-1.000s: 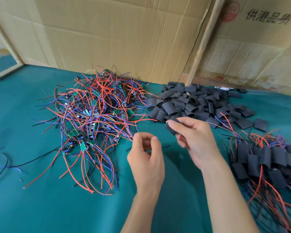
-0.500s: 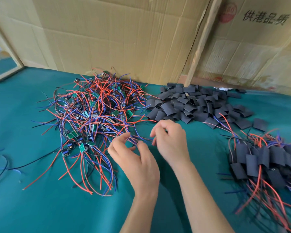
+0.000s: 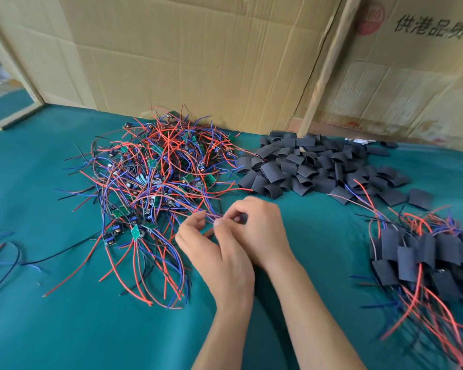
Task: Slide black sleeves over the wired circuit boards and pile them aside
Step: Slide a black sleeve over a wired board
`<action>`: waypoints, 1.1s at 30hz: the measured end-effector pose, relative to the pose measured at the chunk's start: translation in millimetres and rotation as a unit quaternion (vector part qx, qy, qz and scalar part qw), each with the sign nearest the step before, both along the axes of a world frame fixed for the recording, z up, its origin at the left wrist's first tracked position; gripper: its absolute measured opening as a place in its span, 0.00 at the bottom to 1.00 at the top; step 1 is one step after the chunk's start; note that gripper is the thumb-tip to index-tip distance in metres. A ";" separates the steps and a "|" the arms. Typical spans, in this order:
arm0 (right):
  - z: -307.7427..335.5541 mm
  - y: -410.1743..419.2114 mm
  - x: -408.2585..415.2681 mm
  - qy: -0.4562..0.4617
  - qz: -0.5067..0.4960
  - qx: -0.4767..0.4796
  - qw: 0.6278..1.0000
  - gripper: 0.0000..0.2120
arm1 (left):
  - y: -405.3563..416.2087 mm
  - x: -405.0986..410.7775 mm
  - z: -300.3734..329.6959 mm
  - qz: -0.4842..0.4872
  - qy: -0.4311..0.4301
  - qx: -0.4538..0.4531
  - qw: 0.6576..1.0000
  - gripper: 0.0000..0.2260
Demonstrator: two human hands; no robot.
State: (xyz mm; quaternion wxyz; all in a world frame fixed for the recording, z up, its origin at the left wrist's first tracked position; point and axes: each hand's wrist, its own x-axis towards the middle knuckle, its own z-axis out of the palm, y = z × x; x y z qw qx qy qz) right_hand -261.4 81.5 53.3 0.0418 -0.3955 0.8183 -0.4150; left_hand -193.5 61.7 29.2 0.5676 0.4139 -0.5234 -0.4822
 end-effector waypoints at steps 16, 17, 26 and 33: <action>25.1 89.3 -54.5 -0.403 0.235 -0.064 0.882 0.08 | -7.1 2.4 5.8 -0.226 0.153 0.173 0.946 0.13; 23.4 92.9 -56.8 -0.396 0.246 -0.021 0.884 0.08 | -6.8 3.4 6.2 -0.229 0.159 0.178 0.944 0.11; 15.3 97.9 -73.5 -0.432 0.068 -0.167 0.884 0.14 | 2.6 2.3 1.7 -0.332 0.079 0.119 0.932 0.06; 12.9 72.5 -56.4 -0.432 0.123 -0.138 0.883 0.19 | 12.5 -2.5 -7.3 -0.342 -0.105 -0.051 0.932 0.17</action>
